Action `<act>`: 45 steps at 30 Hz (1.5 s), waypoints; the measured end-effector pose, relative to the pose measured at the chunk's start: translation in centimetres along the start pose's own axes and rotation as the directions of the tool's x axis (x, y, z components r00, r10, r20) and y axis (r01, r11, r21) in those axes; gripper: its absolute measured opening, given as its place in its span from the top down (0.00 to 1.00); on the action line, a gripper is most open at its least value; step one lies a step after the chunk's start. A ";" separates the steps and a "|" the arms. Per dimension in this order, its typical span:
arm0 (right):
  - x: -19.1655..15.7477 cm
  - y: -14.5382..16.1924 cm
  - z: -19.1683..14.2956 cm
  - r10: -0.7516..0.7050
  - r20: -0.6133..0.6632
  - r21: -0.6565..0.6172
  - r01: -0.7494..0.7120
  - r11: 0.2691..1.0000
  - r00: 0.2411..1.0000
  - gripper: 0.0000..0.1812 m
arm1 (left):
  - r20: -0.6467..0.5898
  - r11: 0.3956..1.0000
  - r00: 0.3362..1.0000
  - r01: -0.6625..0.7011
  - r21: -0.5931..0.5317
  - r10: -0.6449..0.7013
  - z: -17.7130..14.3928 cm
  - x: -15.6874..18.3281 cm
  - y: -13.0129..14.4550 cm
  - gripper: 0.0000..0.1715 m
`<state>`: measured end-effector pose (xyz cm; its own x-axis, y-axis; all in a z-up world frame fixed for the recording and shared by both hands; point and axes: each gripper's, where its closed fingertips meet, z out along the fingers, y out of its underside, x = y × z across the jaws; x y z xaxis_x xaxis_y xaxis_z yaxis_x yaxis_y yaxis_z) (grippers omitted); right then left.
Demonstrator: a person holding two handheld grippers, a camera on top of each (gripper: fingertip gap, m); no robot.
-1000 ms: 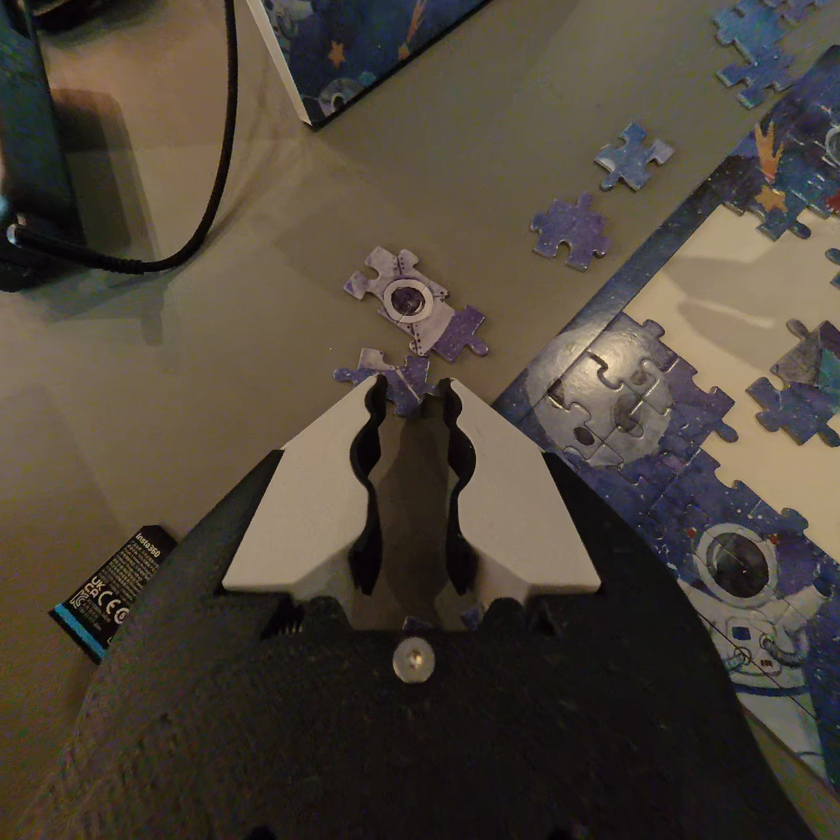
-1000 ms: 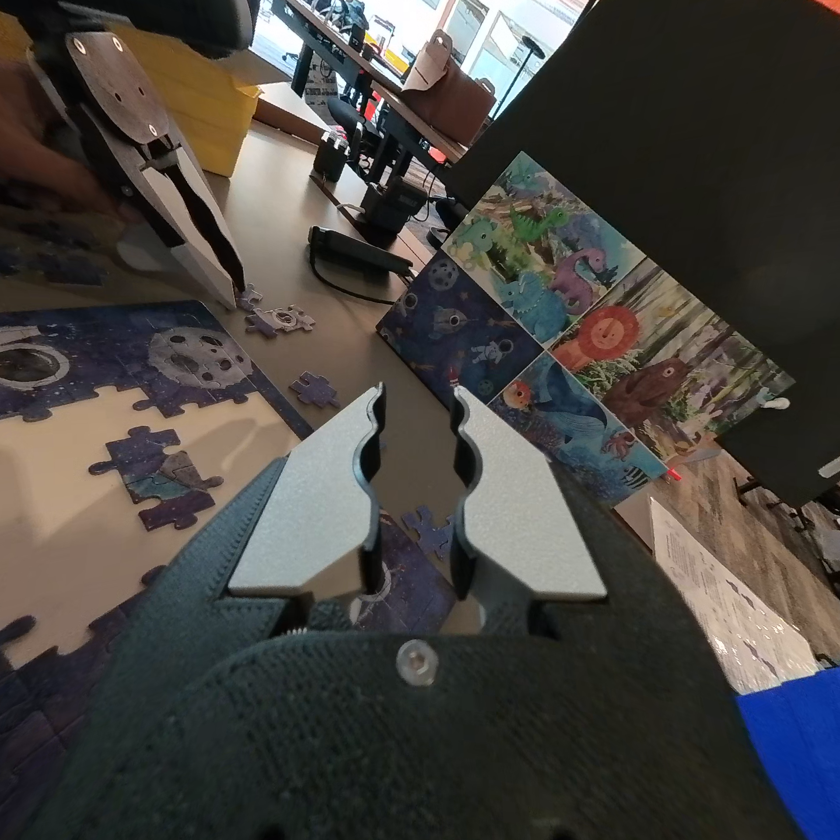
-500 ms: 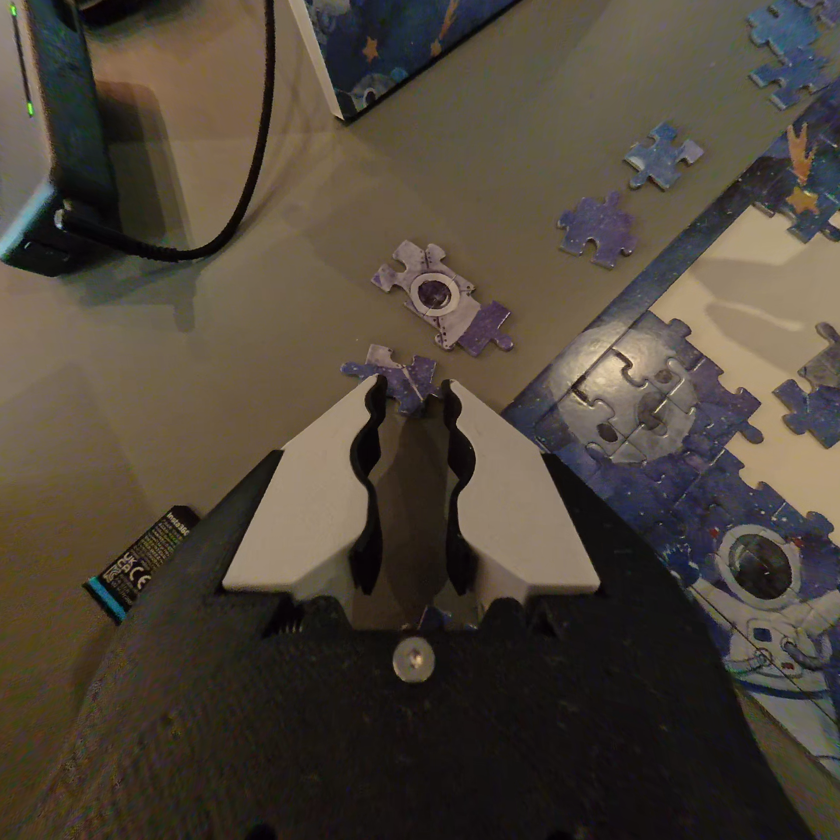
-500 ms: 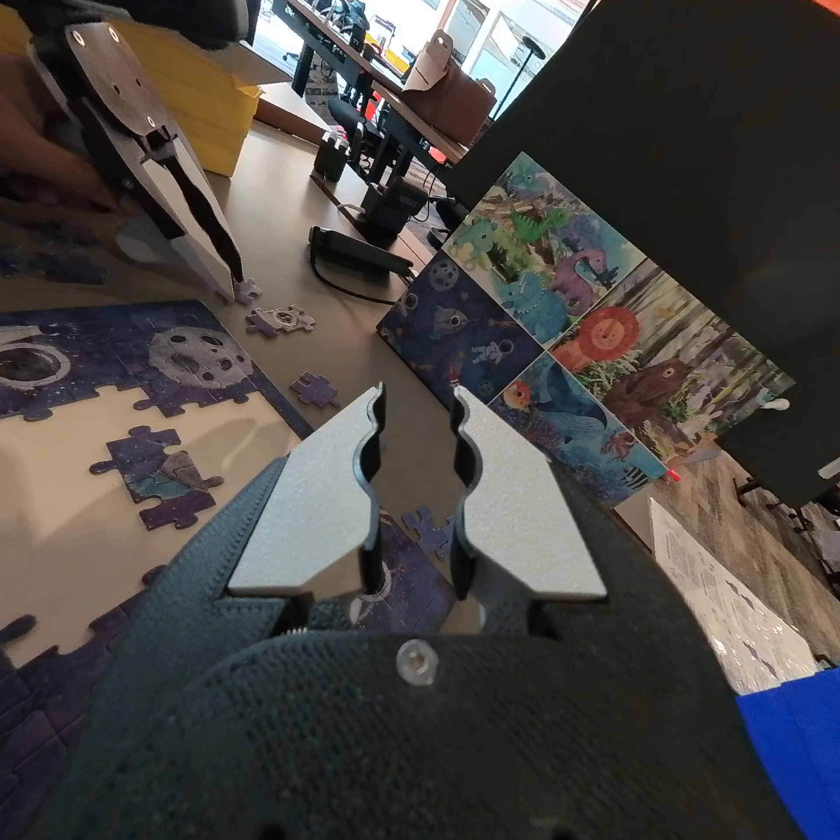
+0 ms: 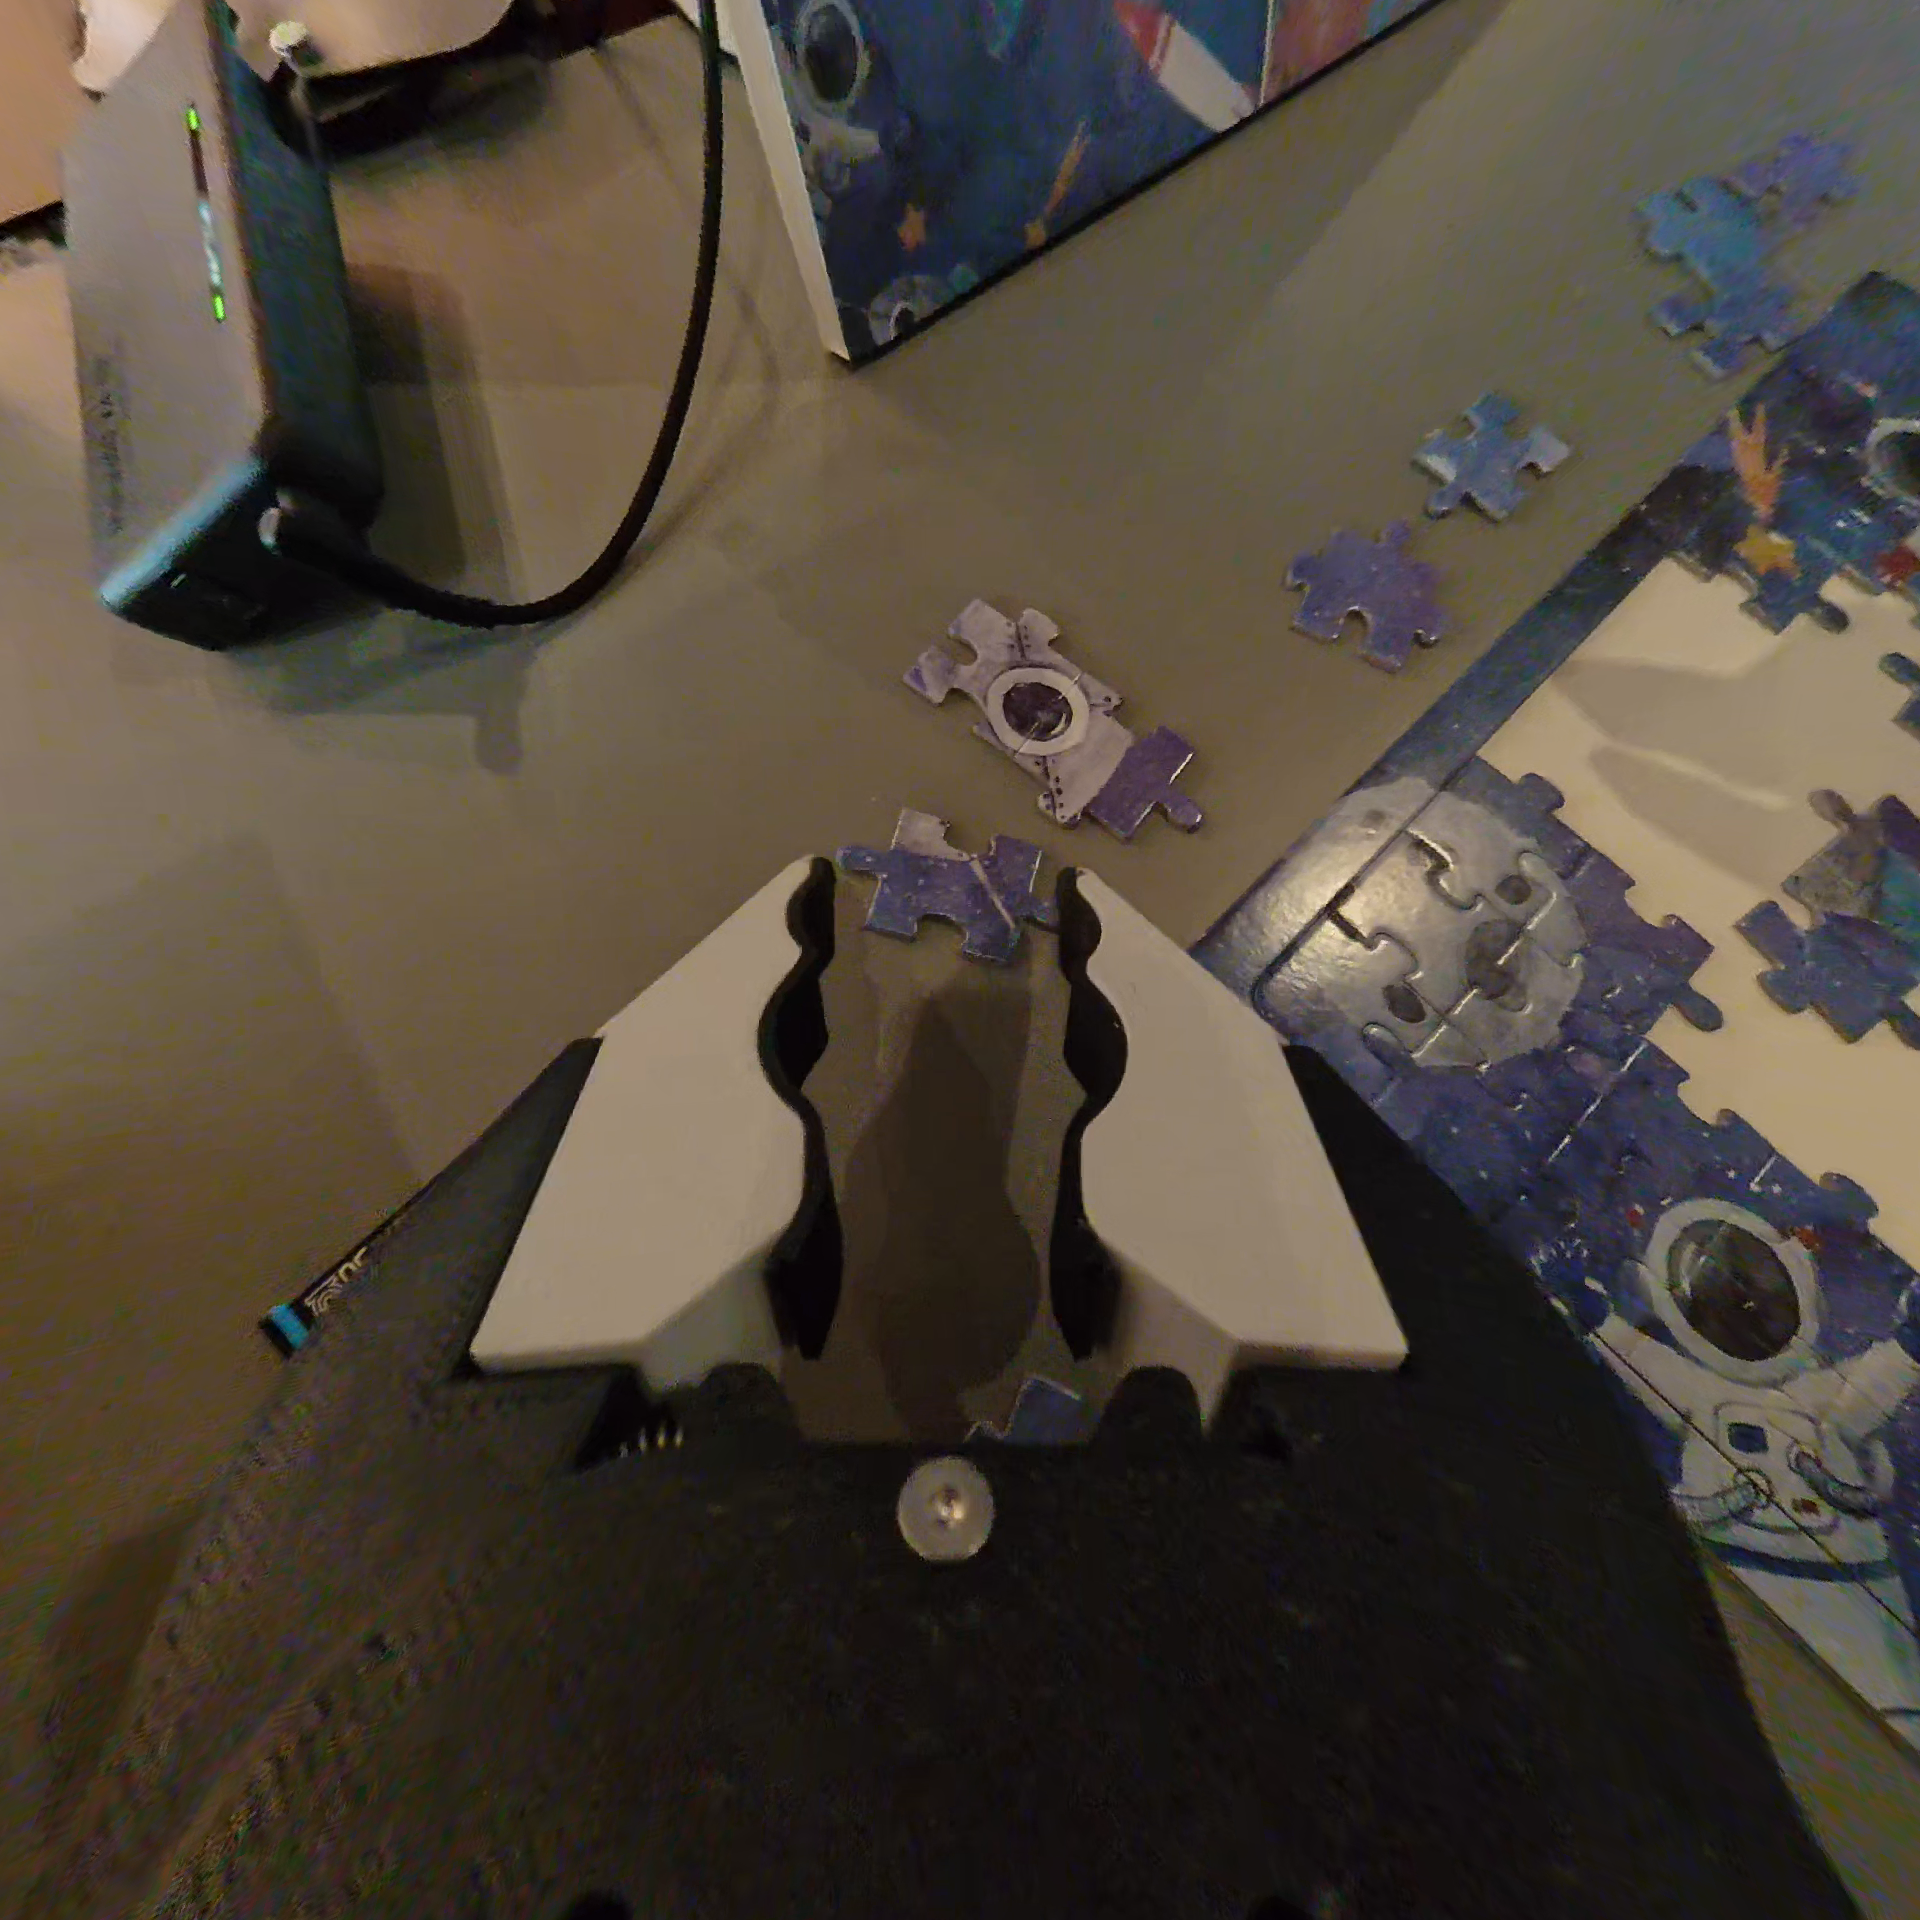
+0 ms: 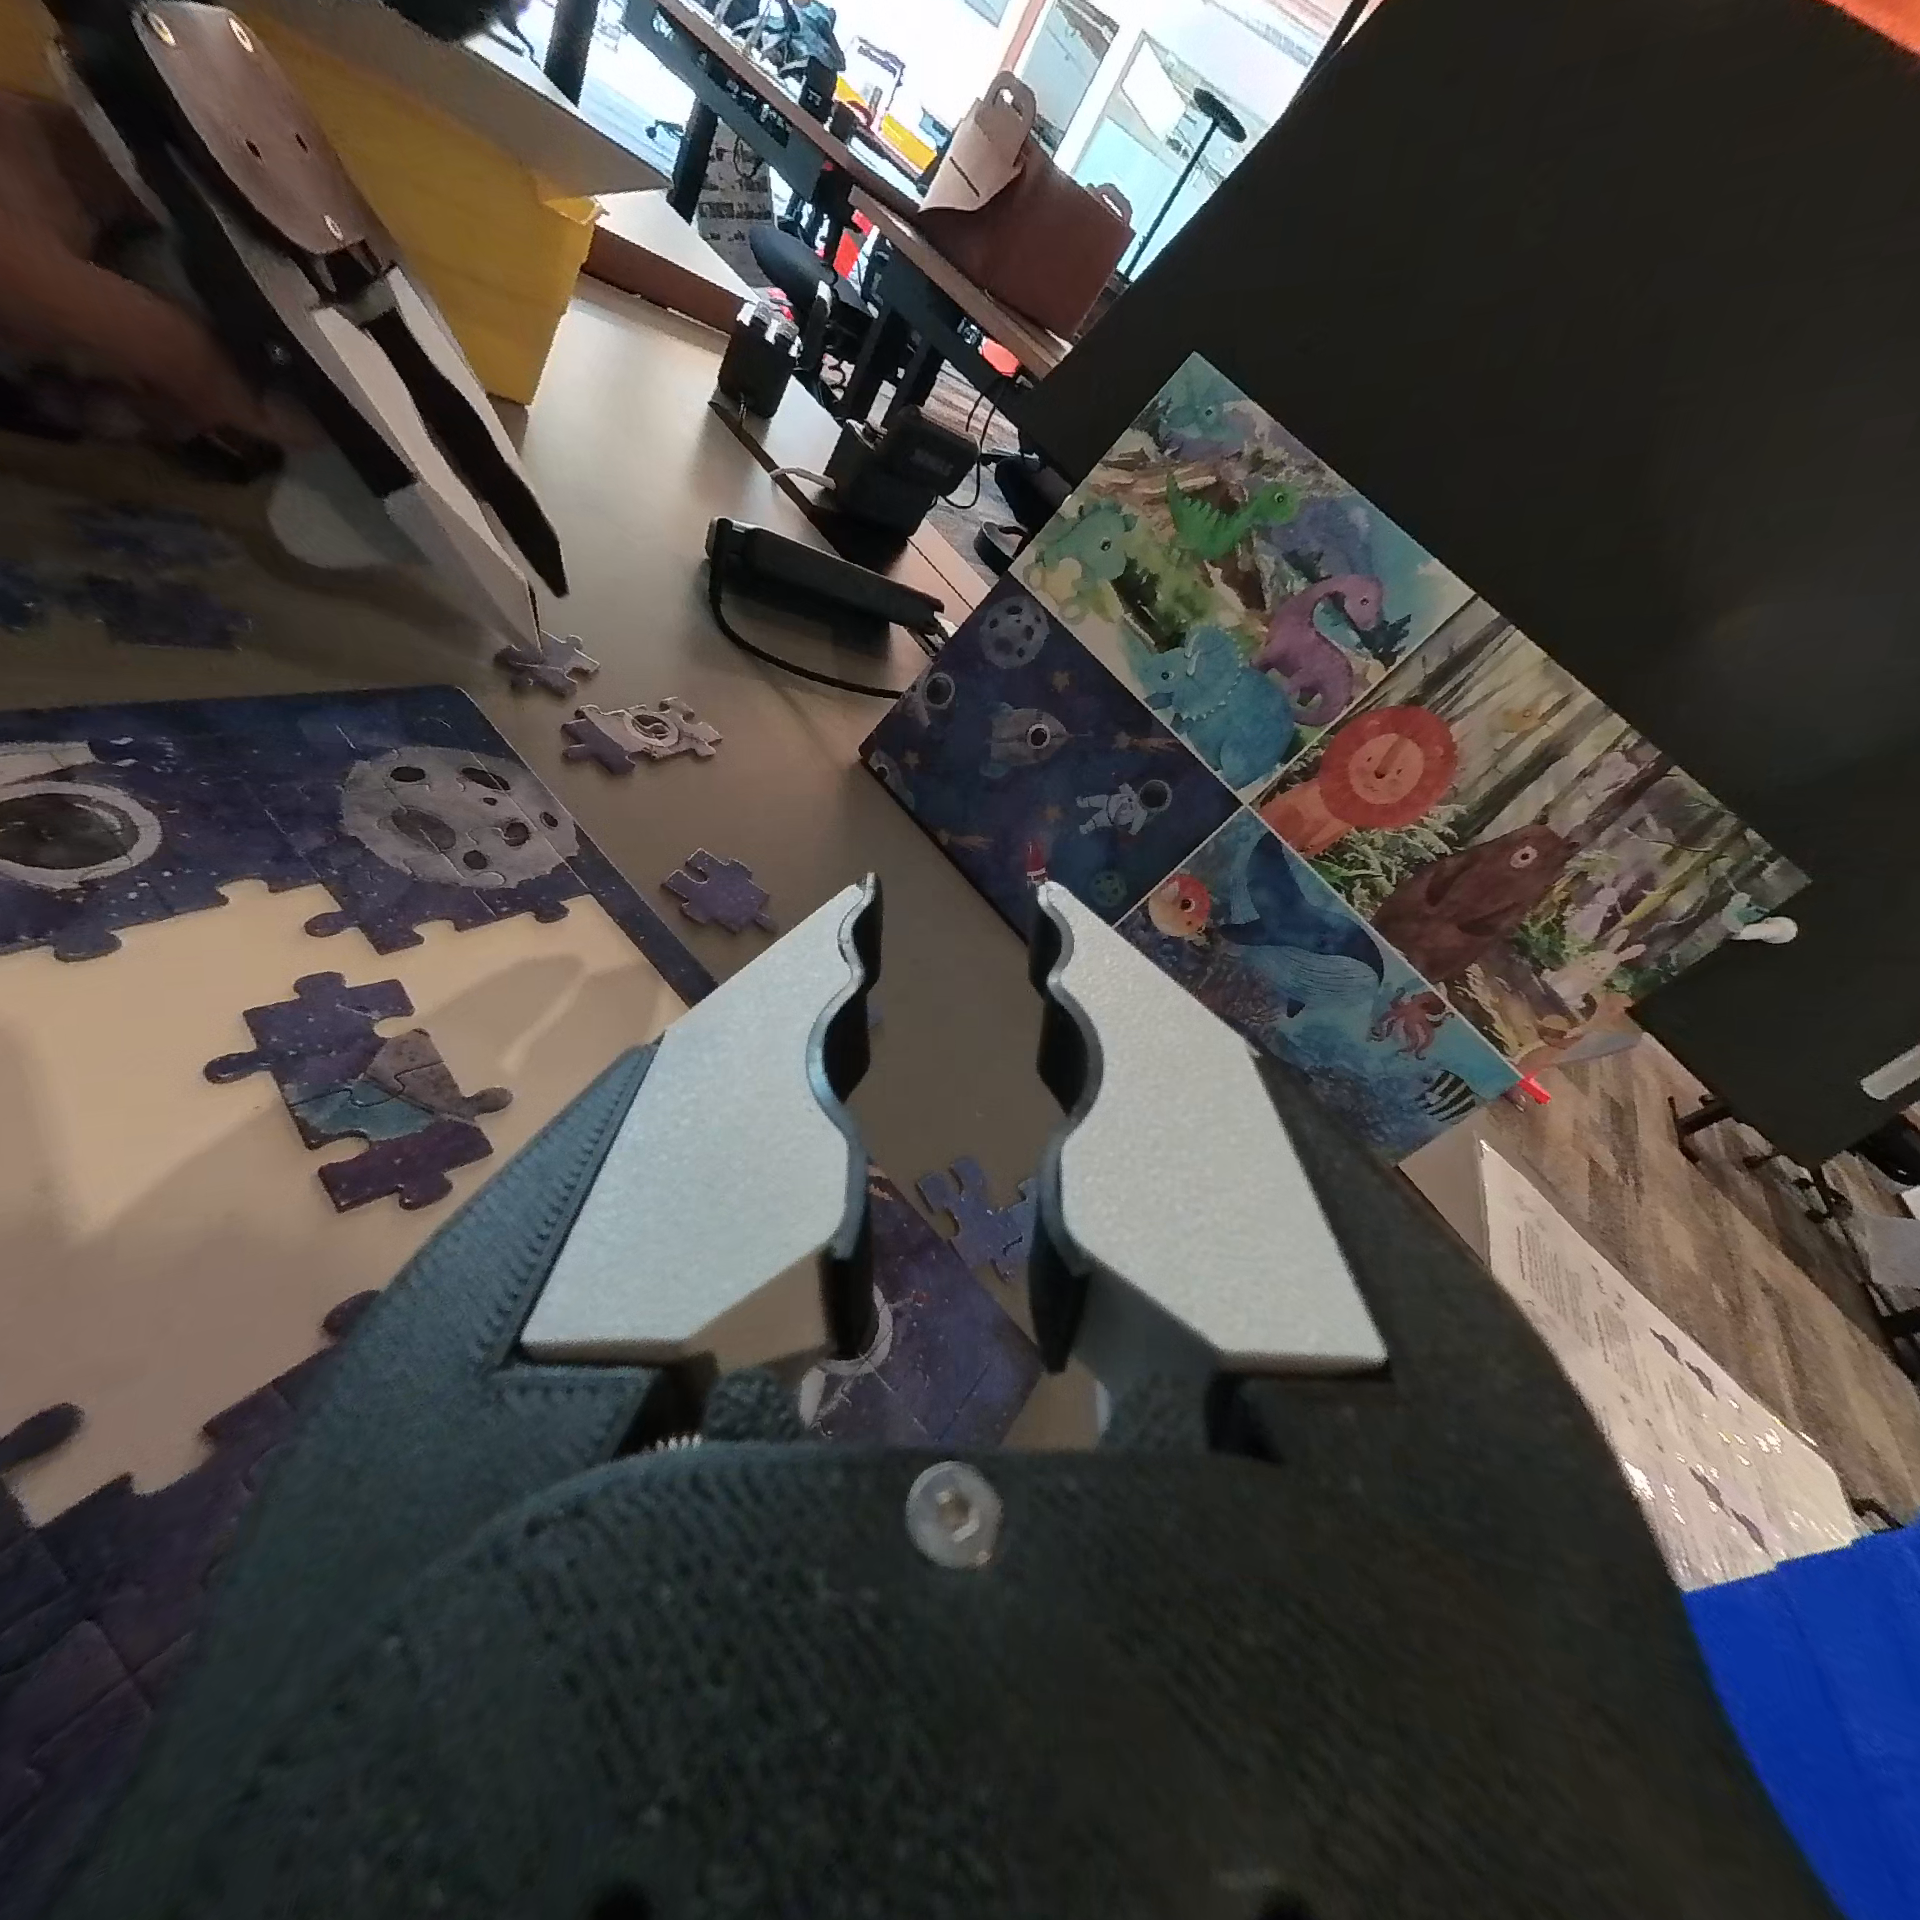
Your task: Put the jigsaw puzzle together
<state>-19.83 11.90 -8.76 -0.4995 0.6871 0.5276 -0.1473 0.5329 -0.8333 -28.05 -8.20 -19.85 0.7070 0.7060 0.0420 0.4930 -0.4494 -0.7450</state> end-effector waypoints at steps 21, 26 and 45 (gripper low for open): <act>-0.2 -0.1 0.0 -0.008 0.002 0.002 0.008 1.000 1.000 0.85 | -0.020 0.998 1.000 0.003 -0.057 -0.005 0.7 -0.1 1.2 0.83; -0.2 -0.1 0.0 -0.011 0.002 0.002 0.011 1.000 1.000 0.85 | -0.018 0.998 1.000 -0.016 -0.062 0.015 0.6 0.0 1.2 0.83; -0.3 -0.2 0.0 -0.014 0.002 0.003 0.014 1.000 1.000 0.85 | -0.021 0.999 0.999 -0.049 -0.004 0.049 0.1 0.5 0.1 0.83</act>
<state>-19.64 11.65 -8.76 -0.4994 0.6786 0.5387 -0.1571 0.5406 -0.8265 -27.72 -7.82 -20.01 0.7409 0.6713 0.0199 0.4600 -0.4857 -0.7433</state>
